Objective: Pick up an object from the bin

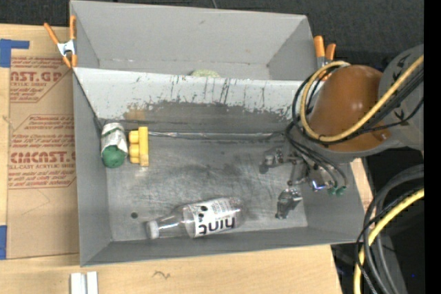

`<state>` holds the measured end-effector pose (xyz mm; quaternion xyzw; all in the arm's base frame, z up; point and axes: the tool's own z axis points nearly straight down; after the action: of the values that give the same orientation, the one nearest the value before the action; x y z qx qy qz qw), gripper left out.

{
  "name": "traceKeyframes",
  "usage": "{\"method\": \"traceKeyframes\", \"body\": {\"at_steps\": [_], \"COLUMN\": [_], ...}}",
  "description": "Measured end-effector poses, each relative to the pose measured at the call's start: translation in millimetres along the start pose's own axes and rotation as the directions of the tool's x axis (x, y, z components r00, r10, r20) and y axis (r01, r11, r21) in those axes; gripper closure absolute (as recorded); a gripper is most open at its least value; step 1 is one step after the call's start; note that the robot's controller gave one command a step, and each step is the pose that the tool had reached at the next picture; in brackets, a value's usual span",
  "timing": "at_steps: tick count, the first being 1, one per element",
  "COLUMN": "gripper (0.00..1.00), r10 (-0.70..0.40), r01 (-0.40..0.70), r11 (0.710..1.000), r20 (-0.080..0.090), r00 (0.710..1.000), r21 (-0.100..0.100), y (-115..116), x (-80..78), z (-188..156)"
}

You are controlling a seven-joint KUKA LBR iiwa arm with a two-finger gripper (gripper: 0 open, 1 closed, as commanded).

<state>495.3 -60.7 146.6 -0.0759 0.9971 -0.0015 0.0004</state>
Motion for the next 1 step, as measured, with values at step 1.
{"method": "traceKeyframes", "body": {"at_steps": [1], "gripper": [0.0], "r10": [-0.072], "r01": [0.072], "r11": [0.997], "r20": [0.001], "r00": [0.997], "r21": [-0.006], "y": [31.4], "x": [-10.6], "z": [4.4]}}
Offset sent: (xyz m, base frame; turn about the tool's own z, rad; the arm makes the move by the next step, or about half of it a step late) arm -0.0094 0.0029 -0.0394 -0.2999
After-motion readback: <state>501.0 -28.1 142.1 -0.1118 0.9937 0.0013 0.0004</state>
